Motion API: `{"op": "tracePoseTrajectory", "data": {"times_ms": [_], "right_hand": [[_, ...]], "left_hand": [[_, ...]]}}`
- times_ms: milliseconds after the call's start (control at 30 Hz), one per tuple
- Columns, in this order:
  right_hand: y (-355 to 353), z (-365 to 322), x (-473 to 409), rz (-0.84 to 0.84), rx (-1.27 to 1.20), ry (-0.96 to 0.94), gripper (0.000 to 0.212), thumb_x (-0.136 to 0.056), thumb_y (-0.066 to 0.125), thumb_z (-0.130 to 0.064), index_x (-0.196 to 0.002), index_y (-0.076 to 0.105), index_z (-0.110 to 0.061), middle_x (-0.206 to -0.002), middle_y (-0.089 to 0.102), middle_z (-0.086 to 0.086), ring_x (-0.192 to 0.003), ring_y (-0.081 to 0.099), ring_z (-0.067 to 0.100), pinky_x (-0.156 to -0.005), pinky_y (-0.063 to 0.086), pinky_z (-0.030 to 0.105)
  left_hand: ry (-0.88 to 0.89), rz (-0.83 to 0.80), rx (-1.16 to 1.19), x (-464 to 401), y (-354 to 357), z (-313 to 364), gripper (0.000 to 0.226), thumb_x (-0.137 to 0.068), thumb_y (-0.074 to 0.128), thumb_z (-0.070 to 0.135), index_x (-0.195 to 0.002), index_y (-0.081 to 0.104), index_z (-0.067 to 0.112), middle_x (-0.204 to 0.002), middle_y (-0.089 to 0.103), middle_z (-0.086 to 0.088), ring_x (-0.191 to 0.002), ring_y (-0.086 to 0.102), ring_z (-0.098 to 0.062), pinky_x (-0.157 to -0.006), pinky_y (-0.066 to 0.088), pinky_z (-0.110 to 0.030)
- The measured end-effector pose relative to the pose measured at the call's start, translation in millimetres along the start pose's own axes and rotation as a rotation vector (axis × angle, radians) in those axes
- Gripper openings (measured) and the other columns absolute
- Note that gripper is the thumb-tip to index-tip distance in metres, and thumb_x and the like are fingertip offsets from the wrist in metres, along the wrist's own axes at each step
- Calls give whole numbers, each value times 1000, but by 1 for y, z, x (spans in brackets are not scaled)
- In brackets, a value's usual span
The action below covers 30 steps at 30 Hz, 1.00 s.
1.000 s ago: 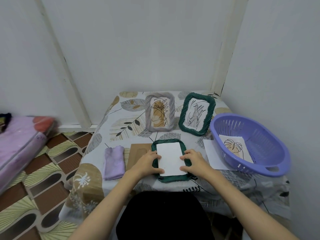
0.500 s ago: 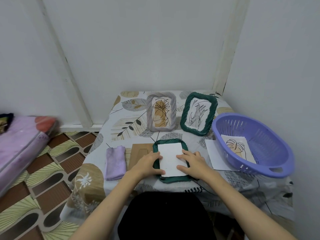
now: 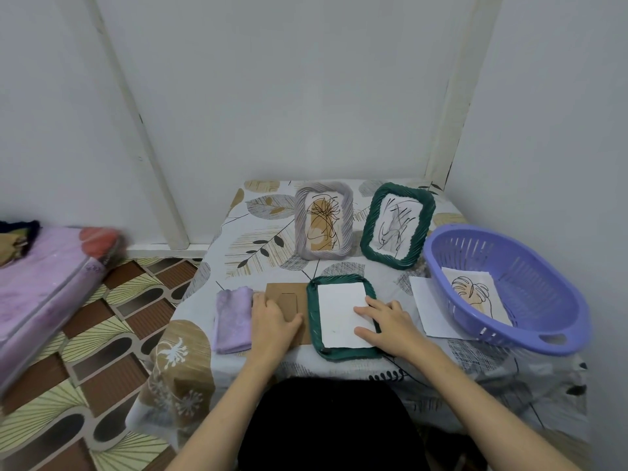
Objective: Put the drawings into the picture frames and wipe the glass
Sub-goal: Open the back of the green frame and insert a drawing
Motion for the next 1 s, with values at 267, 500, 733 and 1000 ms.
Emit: {"op": "tracePoseTrajectory", "data": {"times_ms": [267, 500, 733, 1000], "right_hand": [[1, 0, 2, -5, -25, 3, 51, -90, 47, -46, -139, 35, -34, -154, 19, -7, -130, 25, 25, -103, 27, 40], [2, 0, 1, -1, 9, -1, 51, -90, 46, -46, -139, 35, -35, -154, 19, -8, -128, 26, 26, -102, 27, 39], [1, 0, 1, 11, -9, -2, 52, -90, 46, -46, -139, 34, -36, -154, 20, -8, -128, 26, 26, -102, 27, 40], [-28, -24, 0, 324, -994, 12, 40, -94, 50, -26, -134, 46, -20, -102, 65, 7, -75, 59, 16, -63, 46, 25]], "left_hand": [[-125, 113, 234, 9, 2, 7, 47, -72, 71, 19, -102, 54, -14, -130, 45, -29, -126, 38, -36, -110, 30, -40], [-42, 243, 359, -1, -23, 24, 55, -79, 69, 21, -122, 47, -6, -141, 38, -20, -135, 31, -27, -112, 26, -32], [-108, 252, 487, -7, -37, 39, 51, -77, 70, 28, -118, 52, 3, -127, 53, -11, -114, 48, -20, -101, 36, -28], [-111, -89, 620, -3, -20, 72, 45, -73, 74, 36, -111, 59, 19, -106, 64, -4, -99, 61, -21, -86, 50, -33]]}}
Point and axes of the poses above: each hand's wrist, its own x-axis away from the middle knuckle, its own y-axis out of the palm, z = x × y, the point moved 1 cm from there along -x, towards the middle knuckle
